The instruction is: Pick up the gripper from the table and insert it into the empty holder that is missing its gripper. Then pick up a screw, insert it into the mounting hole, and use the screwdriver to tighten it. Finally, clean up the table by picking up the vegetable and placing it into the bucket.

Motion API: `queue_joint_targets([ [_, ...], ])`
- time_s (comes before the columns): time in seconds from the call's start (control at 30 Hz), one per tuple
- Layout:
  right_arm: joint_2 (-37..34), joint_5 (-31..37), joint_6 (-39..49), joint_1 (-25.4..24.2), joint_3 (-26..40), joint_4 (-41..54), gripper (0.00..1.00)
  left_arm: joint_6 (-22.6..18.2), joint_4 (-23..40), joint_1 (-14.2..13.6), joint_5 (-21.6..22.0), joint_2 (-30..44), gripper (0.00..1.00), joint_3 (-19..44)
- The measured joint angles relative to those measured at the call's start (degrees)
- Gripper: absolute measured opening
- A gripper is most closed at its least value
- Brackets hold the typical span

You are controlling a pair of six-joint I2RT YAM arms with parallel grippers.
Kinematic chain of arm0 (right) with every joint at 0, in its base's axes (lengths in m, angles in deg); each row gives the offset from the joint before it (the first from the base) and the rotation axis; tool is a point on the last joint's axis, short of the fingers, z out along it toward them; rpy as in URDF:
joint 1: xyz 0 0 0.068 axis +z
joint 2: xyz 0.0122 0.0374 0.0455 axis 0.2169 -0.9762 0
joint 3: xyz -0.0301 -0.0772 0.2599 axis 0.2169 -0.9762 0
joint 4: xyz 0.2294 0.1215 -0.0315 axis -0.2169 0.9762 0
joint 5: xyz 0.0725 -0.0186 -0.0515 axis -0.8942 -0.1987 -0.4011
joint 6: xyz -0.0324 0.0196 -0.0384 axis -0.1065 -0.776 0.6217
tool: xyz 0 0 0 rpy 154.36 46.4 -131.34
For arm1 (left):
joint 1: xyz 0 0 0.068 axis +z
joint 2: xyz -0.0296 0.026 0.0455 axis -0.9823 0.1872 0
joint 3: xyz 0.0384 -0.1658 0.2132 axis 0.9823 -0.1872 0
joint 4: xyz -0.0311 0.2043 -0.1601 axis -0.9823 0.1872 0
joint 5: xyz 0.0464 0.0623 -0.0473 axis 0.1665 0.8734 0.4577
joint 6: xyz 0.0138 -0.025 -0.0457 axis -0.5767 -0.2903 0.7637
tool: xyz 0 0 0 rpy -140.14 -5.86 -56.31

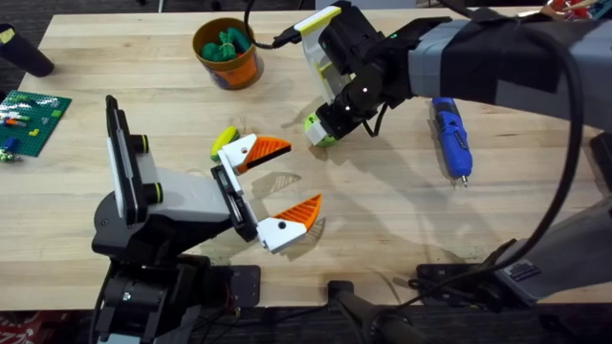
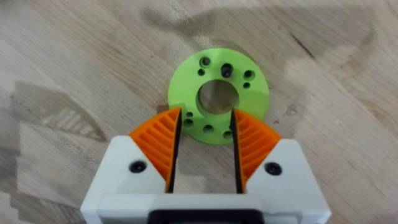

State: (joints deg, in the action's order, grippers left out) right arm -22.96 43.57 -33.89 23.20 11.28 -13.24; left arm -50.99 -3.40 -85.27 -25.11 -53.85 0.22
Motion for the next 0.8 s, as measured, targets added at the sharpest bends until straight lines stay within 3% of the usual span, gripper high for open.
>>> queue_joint_targets([
  [0.63, 0.0, -0.2, -0.2, 0.1, 0.2, 0.5, 0.465, 0.0, -0.2, 0.0, 0.0, 0.0, 0.984, 0.0],
  [0.8, -0.3, -0.2, -0.4, 0.4, 3.9, 4.4, 0.465, 0.0, -0.2, 0.0, 0.0, 0.0, 0.984, 0.0],
])
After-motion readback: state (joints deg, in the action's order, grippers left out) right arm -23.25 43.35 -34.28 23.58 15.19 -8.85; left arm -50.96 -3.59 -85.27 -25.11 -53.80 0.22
